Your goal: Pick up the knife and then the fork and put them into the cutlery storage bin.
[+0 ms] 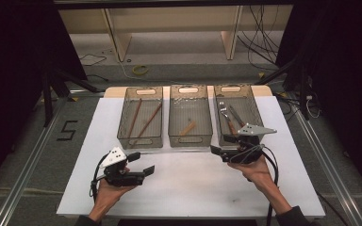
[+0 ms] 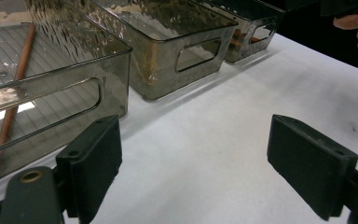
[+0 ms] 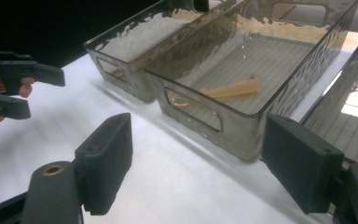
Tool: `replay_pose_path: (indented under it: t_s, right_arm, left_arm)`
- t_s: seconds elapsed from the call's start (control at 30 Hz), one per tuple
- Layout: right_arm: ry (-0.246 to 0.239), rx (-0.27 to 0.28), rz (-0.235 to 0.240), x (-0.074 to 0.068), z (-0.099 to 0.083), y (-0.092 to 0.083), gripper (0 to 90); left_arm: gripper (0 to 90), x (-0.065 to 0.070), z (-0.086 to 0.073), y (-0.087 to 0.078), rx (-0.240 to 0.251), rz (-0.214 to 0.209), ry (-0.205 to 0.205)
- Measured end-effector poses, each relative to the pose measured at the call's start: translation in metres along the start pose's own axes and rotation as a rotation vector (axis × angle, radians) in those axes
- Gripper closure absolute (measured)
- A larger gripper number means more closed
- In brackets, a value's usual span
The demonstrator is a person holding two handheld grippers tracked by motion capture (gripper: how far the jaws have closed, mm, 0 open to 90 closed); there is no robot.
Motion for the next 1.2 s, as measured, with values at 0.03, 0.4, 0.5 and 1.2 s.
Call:
replay_pose_path:
  t_s: [0.03, 0.4, 0.5, 1.2]
  right_arm:
    - [-0.003, -0.001, 0.002, -0.001, -0.001, -0.001, 24.8]
    - [-0.025, 0.028, 0.012, -0.008, -0.011, -0.013, 23.0]
    - [-0.034, 0.036, 0.012, -0.009, -0.014, -0.017, 22.8]
    - [-0.044, 0.045, -0.005, -0.015, -0.040, -0.041, 20.1]
  left_arm:
    - [17.2, 0.000, 0.000, 0.000, -0.002, -0.001, 0.001]
    - [17.2, 0.002, -0.001, 0.000, -0.012, -0.015, 0.000]
    - [17.2, 0.002, -0.001, 0.000, -0.012, -0.019, 0.002]
    - [17.3, 0.006, -0.001, 0.000, -0.014, -0.042, -0.009]
Point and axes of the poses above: each handheld gripper's, and its own axes: y roughly forward along the jaws, z roughly out of its top, x roughly to its right, the point moved 6 cm from there along y, roughly forward along the jaws, and after that the axes turned 14 degrees about x, right-handed, at the moved point
